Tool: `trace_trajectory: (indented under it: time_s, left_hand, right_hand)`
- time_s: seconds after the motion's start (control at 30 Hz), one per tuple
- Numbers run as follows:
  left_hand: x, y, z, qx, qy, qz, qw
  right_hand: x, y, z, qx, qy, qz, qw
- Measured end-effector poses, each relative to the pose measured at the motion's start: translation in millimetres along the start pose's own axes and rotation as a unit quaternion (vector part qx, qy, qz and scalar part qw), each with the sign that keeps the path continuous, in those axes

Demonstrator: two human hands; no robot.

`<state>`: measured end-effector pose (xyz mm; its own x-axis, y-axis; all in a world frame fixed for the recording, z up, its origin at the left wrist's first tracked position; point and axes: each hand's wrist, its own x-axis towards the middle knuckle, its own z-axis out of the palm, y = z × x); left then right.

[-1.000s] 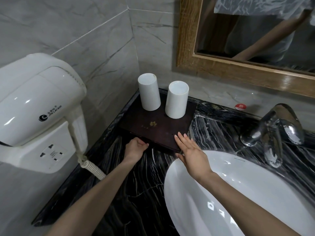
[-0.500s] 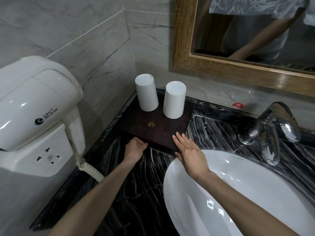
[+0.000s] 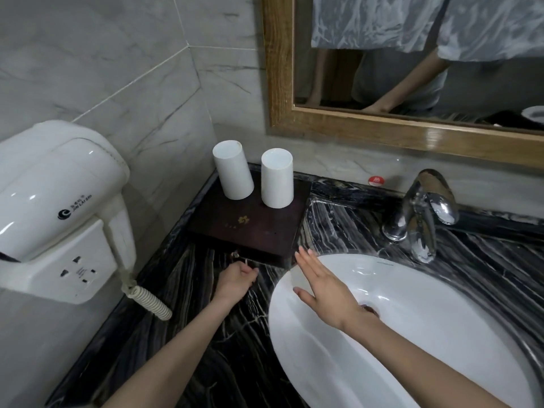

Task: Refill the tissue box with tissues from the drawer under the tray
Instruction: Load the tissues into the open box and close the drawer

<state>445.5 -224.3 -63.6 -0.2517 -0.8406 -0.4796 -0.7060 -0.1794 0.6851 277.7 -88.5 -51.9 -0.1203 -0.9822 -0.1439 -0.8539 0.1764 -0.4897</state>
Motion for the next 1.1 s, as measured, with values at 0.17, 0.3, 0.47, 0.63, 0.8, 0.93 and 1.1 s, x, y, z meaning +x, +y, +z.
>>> trace_trajectory:
  time_s: [0.17, 0.3, 0.47, 0.63, 0.8, 0.93, 1.1]
  left_hand:
    - [-21, 25, 25, 0.074, -0.031, 0.069, 0.994]
    - [-38, 47, 46, 0.095, -0.062, 0.106, 0.988]
    - [-60, 67, 74, 0.117, -0.115, 0.153, 0.975]
    - [-81, 87, 106, 0.140, -0.148, 0.177, 0.963]
    - [-104, 110, 134, 0.140, -0.184, 0.209, 0.950]
    - [-125, 128, 159, 0.129, -0.220, 0.234, 0.938]
    - [-152, 144, 196, 0.119, -0.257, 0.259, 0.923]
  right_hand:
    - [-32, 12, -14, 0.011, 0.021, 0.037, 0.999]
    - [-63, 26, -26, 0.014, 0.052, 0.084, 0.995]
    - [-104, 47, -41, 0.057, 0.116, 0.148, 0.980]
    - [-148, 72, -63, 0.069, 0.168, 0.199, 0.963]
    - [-193, 93, -83, 0.079, 0.237, 0.240, 0.938]
    - [-231, 108, -95, 0.083, 0.287, 0.273, 0.914]
    - [-278, 121, -105, 0.109, 0.364, 0.317, 0.869]
